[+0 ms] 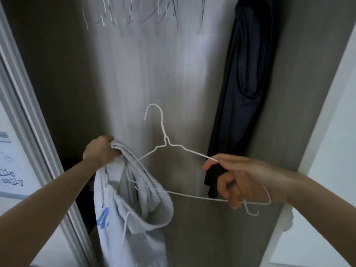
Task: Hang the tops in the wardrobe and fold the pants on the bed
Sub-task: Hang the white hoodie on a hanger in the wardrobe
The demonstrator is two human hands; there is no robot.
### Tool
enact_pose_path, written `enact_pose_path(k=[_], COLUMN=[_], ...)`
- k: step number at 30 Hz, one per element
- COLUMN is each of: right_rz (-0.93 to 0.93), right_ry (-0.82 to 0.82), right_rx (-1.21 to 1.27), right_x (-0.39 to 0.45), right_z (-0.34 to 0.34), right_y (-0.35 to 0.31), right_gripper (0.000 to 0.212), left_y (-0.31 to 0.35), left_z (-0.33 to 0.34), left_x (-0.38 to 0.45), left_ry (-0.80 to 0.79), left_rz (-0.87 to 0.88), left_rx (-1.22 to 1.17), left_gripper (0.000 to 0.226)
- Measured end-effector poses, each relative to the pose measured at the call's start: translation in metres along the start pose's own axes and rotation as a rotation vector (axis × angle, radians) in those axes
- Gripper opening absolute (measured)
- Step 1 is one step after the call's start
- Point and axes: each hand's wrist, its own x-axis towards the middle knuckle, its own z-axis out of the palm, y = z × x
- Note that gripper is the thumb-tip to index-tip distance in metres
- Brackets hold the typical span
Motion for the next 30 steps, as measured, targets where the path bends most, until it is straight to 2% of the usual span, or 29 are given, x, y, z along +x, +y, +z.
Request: enact_pose_path(k=[3, 10, 12, 14, 19, 24, 27, 30], right_rz=[-0.028, 0.018, -0.012, -0.064, -0.067, -0.079, -0.083, -0.098], right_ry=[0.043, -0.025, -0.024, -0.031, -0.015, -0.018, -0.038, -0.046], right_rx=[0.033, 0.143, 0.083, 0.054, 0.118, 0.076, 0.011, -0.068], right_x=[0.02, 0.053, 0.052, 0.045, 0.034, 0.041, 0.052, 0.061], right_z=[0.006, 0.021, 0.02, 0.013, 0.002, 0.017, 0.024, 0.03], right_y=[0.008, 0.033, 0.033, 0.026, 0.012, 0.017, 0.027, 0.04], right_gripper=[0.029, 0.03, 0.031, 0.032, 0.033, 0.032, 0.032, 0.029], left_y=[0.007, 0.036, 0.033, 0.025, 0.004, 0.02, 0.041, 0.062], left_z=[0.004, -0.004, -0.011, -0.021, -0.035, -0.028, -0.023, -0.024], left_x=[-0.008, -0.02, -0.016, -0.008, -0.002, -0.01, -0.022, -0.035], left_ry=[0.052, 0.174, 0.185, 0.178, 0.201, 0.16, 0.159, 0.134], left_rz=[0.098, 0.465, 0.467, 0.388, 0.228, 0.359, 0.42, 0.467], left_rx=[-0.001, -0.042, 0.013, 0.106, 0.191, 0.239, 0.099, -0.148], left_gripper=[0.018, 0.013, 0.012, 0.008, 0.02, 0.02, 0.02, 0.008])
